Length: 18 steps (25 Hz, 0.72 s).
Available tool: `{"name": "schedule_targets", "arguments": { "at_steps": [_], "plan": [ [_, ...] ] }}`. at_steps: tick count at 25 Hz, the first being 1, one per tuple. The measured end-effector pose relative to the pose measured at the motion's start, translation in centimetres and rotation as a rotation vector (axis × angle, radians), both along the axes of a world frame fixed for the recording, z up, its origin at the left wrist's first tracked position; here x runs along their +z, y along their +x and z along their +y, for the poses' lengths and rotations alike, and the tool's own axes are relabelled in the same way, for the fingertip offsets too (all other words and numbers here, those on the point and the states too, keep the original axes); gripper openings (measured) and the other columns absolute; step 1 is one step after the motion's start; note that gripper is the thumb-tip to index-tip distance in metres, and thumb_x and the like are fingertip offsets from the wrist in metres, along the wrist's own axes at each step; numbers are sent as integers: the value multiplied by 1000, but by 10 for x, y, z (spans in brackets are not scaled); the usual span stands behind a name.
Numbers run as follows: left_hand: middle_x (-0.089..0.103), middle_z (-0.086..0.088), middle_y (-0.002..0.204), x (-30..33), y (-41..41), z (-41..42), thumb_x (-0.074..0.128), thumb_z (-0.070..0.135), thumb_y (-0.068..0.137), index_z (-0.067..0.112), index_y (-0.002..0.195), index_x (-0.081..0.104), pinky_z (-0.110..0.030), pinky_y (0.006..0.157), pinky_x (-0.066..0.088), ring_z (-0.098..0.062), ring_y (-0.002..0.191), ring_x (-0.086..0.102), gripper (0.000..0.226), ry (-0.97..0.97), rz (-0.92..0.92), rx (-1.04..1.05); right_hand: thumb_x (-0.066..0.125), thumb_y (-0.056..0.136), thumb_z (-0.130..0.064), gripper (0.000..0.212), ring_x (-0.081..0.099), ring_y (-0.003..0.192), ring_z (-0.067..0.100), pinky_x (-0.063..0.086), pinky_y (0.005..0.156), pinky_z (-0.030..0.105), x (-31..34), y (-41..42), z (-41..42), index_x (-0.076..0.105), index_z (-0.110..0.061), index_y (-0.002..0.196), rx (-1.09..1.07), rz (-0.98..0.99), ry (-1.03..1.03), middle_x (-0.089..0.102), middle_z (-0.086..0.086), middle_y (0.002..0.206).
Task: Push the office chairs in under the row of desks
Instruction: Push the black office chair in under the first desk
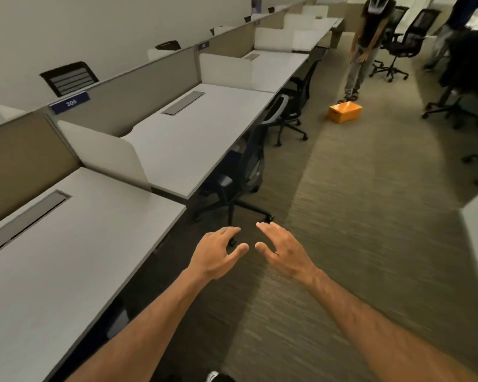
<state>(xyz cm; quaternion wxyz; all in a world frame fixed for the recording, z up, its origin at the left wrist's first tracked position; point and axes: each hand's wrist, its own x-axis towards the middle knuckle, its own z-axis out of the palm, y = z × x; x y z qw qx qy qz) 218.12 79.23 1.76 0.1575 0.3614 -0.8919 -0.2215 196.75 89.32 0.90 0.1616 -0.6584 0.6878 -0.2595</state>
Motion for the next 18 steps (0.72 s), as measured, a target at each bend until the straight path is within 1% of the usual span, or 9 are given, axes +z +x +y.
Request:
{"name": "schedule_targets", "arguments": {
  "at_steps": [3, 5, 8, 9, 13, 14, 16, 18],
  "plan": [
    [47, 4, 155, 0, -64, -26, 36, 76, 98, 29, 152, 42, -41, 117, 35, -12, 142, 42, 72, -41, -19, -80, 48, 104, -52, 63, 16, 157, 18, 18, 126, 44, -2, -52, -12, 33, -24, 159, -106, -14, -3, 32, -1, 166],
    [41, 3, 160, 3, -87, -37, 35, 77, 98, 30, 154, 37, -41, 120, 28, -12, 147, 33, 73, -72, 6, -115, 48, 104, -51, 64, 12, 157, 17, 15, 126, 45, -1, -70, -19, 30, -25, 160, -110, 3, -15, 28, -1, 167],
    [32, 3, 165, 0, -150, -77, 33, 78, 98, 30, 158, 30, -43, 125, 19, -12, 153, 20, 77, -88, 9, -178, 46, 104, -53, 67, 5, 158, 15, 10, 127, 46, -3, -121, -50, 24, -27, 161, -184, 27, -12, 21, -3, 169],
    [30, 3, 165, 1, -155, -81, 33, 78, 98, 29, 159, 29, -43, 126, 17, -12, 154, 17, 79, -110, 13, -186, 45, 104, -55, 68, 3, 158, 15, 9, 128, 46, 0, -123, -51, 22, -28, 162, -184, 37, -2, 19, -3, 170],
    [30, 2, 166, 21, -241, -157, 31, 79, 97, 26, 160, 28, -43, 126, 16, -12, 155, 15, 82, -128, 67, -247, 33, 98, -68, 77, 3, 158, 17, 12, 127, 51, 16, -198, -116, 20, -26, 162, -249, 57, -37, 19, -2, 170],
    [30, 2, 166, 26, -248, -159, 30, 79, 97, 26, 160, 28, -42, 126, 16, -12, 155, 16, 82, -141, 81, -265, 32, 98, -69, 78, 3, 158, 17, 13, 127, 52, 21, -205, -116, 20, -26, 162, -253, 76, -44, 18, -2, 170],
    [30, 2, 166, 42, -287, -195, 28, 80, 97, 25, 160, 28, -42, 126, 16, -13, 155, 16, 84, -168, 84, -318, 33, 99, -69, 77, 1, 158, 15, 13, 127, 51, 31, -242, -150, 19, -27, 162, -291, 97, -72, 17, -2, 170],
    [31, -1, 166, 49, -332, -229, 26, 80, 96, 22, 160, 29, -43, 126, 16, -15, 155, 17, 87, -179, 70, -357, 34, 99, -69, 77, 1, 158, 14, 13, 127, 51, 39, -278, -179, 19, -27, 162, -363, 65, -67, 17, -3, 171]
  ]
}}
